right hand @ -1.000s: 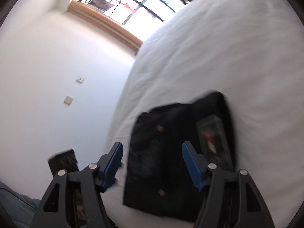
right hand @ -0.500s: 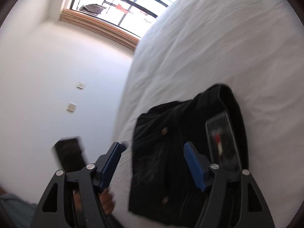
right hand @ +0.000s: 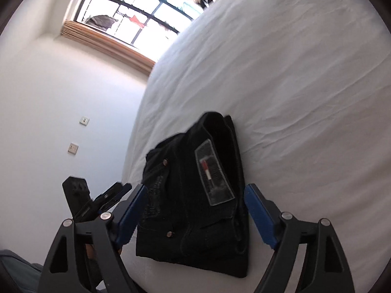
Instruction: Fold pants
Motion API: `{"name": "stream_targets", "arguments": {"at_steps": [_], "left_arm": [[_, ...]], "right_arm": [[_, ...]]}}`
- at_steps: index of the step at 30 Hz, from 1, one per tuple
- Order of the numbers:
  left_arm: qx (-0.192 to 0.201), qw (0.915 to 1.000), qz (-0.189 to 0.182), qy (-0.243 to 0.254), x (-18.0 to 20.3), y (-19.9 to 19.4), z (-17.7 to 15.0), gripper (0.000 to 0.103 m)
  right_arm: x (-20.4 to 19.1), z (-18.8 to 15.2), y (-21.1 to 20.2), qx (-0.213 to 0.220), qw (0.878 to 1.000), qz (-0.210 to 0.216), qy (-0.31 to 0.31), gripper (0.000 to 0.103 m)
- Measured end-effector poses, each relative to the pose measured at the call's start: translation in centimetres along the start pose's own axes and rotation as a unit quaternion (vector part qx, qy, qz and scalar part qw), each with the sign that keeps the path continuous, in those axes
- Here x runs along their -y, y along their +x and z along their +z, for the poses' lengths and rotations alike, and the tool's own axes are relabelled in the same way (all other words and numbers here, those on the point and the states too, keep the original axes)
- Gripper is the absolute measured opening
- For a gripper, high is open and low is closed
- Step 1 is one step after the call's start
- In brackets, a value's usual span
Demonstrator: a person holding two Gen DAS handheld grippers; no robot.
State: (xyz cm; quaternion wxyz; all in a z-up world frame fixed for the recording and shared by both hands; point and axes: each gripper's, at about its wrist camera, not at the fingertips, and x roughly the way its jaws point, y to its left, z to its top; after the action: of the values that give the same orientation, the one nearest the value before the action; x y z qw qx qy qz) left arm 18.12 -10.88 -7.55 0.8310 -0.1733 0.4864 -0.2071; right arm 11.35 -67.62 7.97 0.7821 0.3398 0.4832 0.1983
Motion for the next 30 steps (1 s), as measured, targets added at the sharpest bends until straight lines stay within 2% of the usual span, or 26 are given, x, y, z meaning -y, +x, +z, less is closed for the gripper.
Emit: {"name": "stream_targets", "arguments": {"at_steps": [3,5,7,10,11,12,13,15,16,17,20,23,25,27,30], "left_arm": [[-0.060,0.9979,0.010,-0.023,-1.4,1.8,-1.8,0.081],[-0.072,0.9969,0.008,-0.030,-1.5,2.6,-2.1,0.081],[-0.079,0.9966,0.002,-0.023,-1.2,3.1,-1.9,0.081],[-0.088,0.9958,0.004,-0.026,-0.8,4.1,-1.3,0.080],[-0.092,0.9955,-0.001,-0.024,-0.7,4.3,-1.2,0.067],[-0.097,0.9950,-0.010,-0.022,-0.5,4.6,-1.1,0.048],[-0.104,0.9943,-0.007,-0.022,-0.2,4.9,-1.1,0.048],[-0.102,0.9948,0.002,-0.004,1.0,5.2,-1.2,0.038],[-0.100,0.9950,0.005,0.006,1.5,5.2,-1.3,0.037],[-0.098,0.9951,0.005,0.009,1.7,5.1,-1.4,0.034],[-0.093,0.9956,-0.001,0.012,1.9,4.9,-1.3,0.026],[-0.084,0.9963,-0.014,0.014,2.3,3.7,-1.0,0.018],[-0.076,0.9966,-0.026,0.014,2.2,2.0,-0.7,0.017],[-0.070,0.9968,-0.034,0.016,2.3,0.8,-0.4,0.016],[-0.044,0.9984,-0.025,0.024,2.0,-2.2,0.6,0.016]], "right_arm": [[1.3,0.3,2.9,-0.054,0.998,-0.039,-0.008,0.083],[1.4,0.2,5.4,-0.081,0.996,-0.048,-0.008,0.084],[1.0,-0.2,6.1,-0.074,0.996,-0.041,-0.009,0.083],[0.6,-0.3,6.8,-0.079,0.997,-0.019,0.003,0.070],[0.7,-0.9,6.7,-0.084,0.996,-0.032,-0.011,0.070],[0.1,-1.2,7.0,-0.087,0.995,-0.046,-0.031,0.070],[-0.1,-1.2,7.0,-0.086,0.994,-0.053,-0.039,0.069],[-0.5,-0.8,6.9,-0.081,0.994,-0.065,-0.032,0.057],[-0.6,-0.9,6.6,-0.078,0.993,-0.081,-0.036,0.045],[-0.7,-1.0,6.0,-0.074,0.992,-0.094,-0.039,0.039],[-2.0,-1.8,5.2,-0.059,0.989,-0.123,-0.056,0.028],[-5.1,-2.8,5.3,-0.047,0.979,-0.170,-0.097,0.022],[-7.3,-3.4,4.9,-0.039,0.973,-0.189,-0.125,0.021],[-10.0,-4.0,4.4,-0.027,0.969,-0.192,-0.152,0.021],[-13.7,-4.3,4.3,-0.014,0.966,-0.184,-0.181,0.020]]}}
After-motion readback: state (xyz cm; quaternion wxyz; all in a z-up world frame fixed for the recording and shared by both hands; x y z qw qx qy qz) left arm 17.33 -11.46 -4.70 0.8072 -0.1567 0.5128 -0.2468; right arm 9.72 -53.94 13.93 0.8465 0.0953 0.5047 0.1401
